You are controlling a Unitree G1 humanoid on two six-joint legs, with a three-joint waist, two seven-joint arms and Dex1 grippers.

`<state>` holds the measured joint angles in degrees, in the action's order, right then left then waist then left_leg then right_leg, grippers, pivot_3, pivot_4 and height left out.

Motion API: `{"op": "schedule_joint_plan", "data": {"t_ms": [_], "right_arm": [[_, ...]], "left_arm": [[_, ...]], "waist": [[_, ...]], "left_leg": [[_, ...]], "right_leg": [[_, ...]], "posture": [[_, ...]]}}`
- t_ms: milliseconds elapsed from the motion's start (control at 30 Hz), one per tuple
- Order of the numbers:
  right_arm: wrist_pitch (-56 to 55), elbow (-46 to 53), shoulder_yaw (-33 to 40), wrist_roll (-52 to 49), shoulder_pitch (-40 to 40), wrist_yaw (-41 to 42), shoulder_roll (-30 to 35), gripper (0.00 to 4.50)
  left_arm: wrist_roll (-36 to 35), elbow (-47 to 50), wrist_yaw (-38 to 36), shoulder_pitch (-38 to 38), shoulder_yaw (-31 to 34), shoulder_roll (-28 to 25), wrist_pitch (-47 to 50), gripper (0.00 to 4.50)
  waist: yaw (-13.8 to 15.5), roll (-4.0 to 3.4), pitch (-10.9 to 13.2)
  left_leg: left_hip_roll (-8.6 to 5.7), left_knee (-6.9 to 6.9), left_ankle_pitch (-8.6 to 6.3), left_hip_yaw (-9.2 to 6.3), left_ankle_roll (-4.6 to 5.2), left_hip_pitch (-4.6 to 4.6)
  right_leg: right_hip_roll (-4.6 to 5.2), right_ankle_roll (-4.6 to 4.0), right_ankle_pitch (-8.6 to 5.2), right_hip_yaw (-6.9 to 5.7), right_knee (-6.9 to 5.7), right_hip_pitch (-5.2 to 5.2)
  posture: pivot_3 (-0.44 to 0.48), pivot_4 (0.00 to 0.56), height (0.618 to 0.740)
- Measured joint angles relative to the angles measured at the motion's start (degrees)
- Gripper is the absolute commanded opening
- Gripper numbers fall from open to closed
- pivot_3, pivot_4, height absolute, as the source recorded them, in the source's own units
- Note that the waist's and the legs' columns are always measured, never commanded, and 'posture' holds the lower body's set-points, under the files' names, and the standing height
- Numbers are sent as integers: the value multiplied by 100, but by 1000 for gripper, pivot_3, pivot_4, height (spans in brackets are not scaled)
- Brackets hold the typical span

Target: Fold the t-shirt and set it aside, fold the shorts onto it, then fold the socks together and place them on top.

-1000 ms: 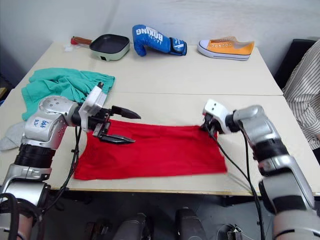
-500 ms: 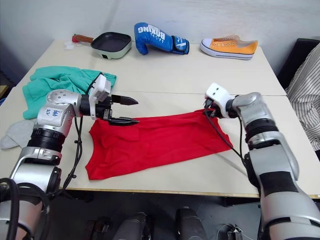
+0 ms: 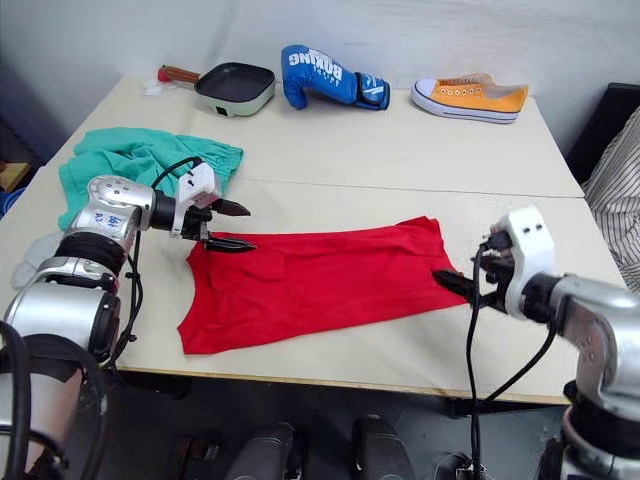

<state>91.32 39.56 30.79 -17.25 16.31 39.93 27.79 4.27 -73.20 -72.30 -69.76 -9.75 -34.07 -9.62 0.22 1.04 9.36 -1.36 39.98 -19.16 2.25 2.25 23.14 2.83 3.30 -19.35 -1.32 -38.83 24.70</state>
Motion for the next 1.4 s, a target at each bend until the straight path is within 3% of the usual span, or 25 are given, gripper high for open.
{"op": "schedule_joint_plan", "data": {"t_ms": [133, 300, 533, 700, 833, 1033, 1167, 1400], "right_arm": [[89, 365, 320, -248, -704, -691, -1074, 4490], [89, 508, 563, -622, -597, -1459, -2010, 4490], [64, 205, 564, -815, -300, -2301, -2494, 4490], [-5, 70, 550, -984, -261, -2613, -2579, 4500], [-20, -25, 580, -1071, -237, -2792, -2600, 3582], [-26, -159, 643, -1196, -243, -3017, -2607, 1354], [-13, -327, 711, -1302, -237, -3073, -2552, 26], [61, -1096, 854, -1361, 356, -3051, -2397, 26]], "left_arm": [[379, -205, 326, 1, -90, 74, -272, 4500], [657, -242, 707, -1, -128, 214, -340, 4500], [868, -406, 1249, -30, -107, 277, -243, 4500], [1004, -411, 1434, -46, -85, 363, -180, 3255], [1076, -411, 1459, -46, -76, 367, -134, 1985], [1159, -411, 1155, -44, -51, 340, -96, 4], [1159, -409, 1103, -28, -11, 314, -96, 0], [1103, -358, 735, 83, 101, 204, -99, 0]], "waist": [[-27, 0, 0], [-54, 0, 0], [-52, 28, -17], [-71, 62, -38], [-96, 73, -46], [-165, 74, -48], [-188, 74, -48], [-221, 72, -49]], "left_leg": [[-10, -4, -1, 4, 1, 7], [-9, -3, 4, 11, -5, 6], [-11, -3, 3, 10, -4, 5], [-11, -3, 3, 10, -4, 2], [-10, -3, 3, 10, -4, 0], [-9, -6, 4, 8, -6, -1], [-8, -8, 5, 8, -8, -1], [-7, -7, 6, 10, -9, -4]], "right_leg": [[0, 0, 0, 15, -25, 29], [-3, 0, 0, 23, -37, 37], [-2, 0, 0, 29, -69, 53], [-2, 0, 0, 31, -68, 50], [-2, 0, 0, 31, -69, 48], [-3, 0, 0, 31, -70, 48], [-4, 0, 0, 32, -70, 49], [-4, 0, 0, 34, -72, 49]], "posture": [[0, 150, 740], [0, 150, 740], [0, 150, 740], [0, 150, 740], [0, 150, 740], [0, 150, 740], [0, 150, 740], [0, 150, 740]]}}
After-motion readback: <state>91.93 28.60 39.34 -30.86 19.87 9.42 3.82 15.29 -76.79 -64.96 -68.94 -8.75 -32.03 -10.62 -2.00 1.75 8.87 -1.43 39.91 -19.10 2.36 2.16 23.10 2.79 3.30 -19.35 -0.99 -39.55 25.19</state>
